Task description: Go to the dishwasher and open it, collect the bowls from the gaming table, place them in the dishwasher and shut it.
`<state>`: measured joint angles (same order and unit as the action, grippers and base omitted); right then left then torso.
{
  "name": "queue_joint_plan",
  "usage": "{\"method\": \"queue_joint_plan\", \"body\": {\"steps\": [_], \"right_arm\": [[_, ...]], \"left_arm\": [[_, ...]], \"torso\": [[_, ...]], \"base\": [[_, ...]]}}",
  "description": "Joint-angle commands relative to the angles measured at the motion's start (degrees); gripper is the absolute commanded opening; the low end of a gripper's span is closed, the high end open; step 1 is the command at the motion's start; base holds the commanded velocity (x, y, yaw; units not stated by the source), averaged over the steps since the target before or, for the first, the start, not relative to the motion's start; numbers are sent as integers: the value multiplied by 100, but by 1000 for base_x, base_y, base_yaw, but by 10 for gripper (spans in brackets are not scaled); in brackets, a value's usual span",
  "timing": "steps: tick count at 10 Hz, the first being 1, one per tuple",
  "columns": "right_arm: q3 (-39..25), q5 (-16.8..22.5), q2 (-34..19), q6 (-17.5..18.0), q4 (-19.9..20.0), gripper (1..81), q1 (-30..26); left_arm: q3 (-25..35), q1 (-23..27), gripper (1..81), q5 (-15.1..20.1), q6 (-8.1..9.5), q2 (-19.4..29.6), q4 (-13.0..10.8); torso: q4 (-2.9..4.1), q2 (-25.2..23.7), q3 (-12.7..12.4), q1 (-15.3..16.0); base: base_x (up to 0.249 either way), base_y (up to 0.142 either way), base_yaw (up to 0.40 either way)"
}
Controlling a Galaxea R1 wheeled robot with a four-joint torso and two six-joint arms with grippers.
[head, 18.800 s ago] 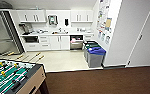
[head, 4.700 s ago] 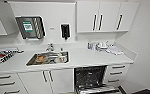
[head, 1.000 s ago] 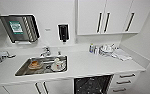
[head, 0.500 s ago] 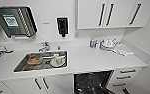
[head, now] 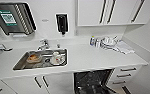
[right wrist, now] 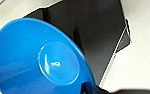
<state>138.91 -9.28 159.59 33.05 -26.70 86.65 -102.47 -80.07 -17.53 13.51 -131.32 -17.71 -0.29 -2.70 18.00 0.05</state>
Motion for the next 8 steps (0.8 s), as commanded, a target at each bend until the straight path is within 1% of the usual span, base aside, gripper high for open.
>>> {"method": "queue_joint_plan", "body": {"steps": [1,2,3,5,6,7,8], "right_arm": [[-23,233,-91,17,-20,10,-99],[-23,233,-82,17,-20,10,-99],[-23,233,-65,17,-20,10,-99],[-23,225,-65,17,-20,10,-90],[-23,216,-65,17,-20,10,-90],[-32,216,-65,17,-20,10,-99],[-41,216,-65,17,-20,10,-99]], "left_arm": [[825,732,10,241,56,527,-13],[1069,969,10,448,56,466,-5],[1247,1172,10,760,38,360,-13],[1441,1532,10,1224,12,132,-30],[1441,1708,10,1401,12,8,-30],[1493,1831,10,1524,12,-44,-22],[1589,1980,10,1533,12,-79,-22]], "torso": [[0,0,0,0],[0,0,0,0],[0,0,2,0],[0,0,2,0],[0,0,123,0],[0,0,159,0],[0,0,214,0]], "base": [[0,0,0],[0,0,0],[0,0,0],[0,0,0],[0,0,0],[0,0,0],[0,0,0]]}}
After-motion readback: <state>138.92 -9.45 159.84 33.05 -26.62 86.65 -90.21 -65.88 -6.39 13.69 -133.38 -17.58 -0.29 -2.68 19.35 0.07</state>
